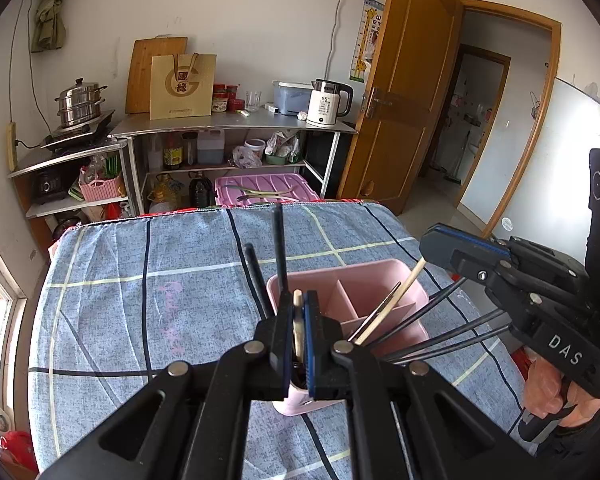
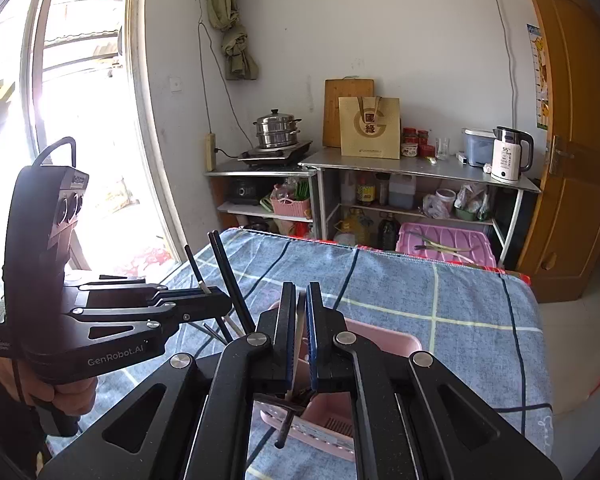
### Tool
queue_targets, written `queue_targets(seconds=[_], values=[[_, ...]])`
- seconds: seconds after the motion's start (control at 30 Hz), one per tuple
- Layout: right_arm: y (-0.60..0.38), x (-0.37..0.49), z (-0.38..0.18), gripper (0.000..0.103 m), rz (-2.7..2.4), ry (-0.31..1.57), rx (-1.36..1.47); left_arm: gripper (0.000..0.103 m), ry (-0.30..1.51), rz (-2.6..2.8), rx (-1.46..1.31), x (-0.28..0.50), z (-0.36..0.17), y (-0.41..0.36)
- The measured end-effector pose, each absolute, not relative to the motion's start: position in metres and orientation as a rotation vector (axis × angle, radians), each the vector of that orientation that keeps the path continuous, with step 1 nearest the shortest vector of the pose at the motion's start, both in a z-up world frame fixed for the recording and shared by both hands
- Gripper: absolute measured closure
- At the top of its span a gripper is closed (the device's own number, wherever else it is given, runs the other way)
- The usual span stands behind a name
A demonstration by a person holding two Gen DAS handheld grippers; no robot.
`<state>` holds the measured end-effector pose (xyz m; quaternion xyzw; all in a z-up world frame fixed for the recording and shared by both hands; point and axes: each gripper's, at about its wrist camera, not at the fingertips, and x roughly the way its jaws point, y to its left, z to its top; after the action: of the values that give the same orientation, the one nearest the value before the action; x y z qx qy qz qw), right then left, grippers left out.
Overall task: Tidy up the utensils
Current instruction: 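Lift both wooden chopsticks and lower them into the pink basket, then open both grippers to release the wooden chopsticks into the basket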
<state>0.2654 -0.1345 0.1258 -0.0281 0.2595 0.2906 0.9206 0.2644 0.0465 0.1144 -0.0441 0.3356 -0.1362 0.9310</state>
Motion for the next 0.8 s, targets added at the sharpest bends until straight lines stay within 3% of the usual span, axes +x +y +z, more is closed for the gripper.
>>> queue_targets(seconds=[0.1, 0.23, 0.4, 0.6, 0.8], values=[[-0.136, 0.264, 0.128, 0.091, 0.592, 0.532, -0.057, 0.097, 0.679, -0.279, -0.102, 0.262, 0.116, 0.048], [-0.141, 0.257, 0.133, 0.090, 0.582, 0.516, -0.054, 0.095, 0.657, -0.270, -0.106, 0.255, 0.121, 0.049], [-0.155, 0.241, 0.142, 0.086, 0.571, 0.478, -0.038, 0.080, 0.607, -0.259, -0.114, 0.236, 0.132, 0.054], [-0.173, 0.211, 0.146, 0.075, 0.550, 0.440, -0.028, 0.075, 0.552, -0.243, -0.101, 0.201, 0.138, 0.053], [-0.183, 0.175, 0.137, 0.070, 0.527, 0.426, -0.029, 0.069, 0.499, -0.224, -0.092, 0.157, 0.131, 0.048]])
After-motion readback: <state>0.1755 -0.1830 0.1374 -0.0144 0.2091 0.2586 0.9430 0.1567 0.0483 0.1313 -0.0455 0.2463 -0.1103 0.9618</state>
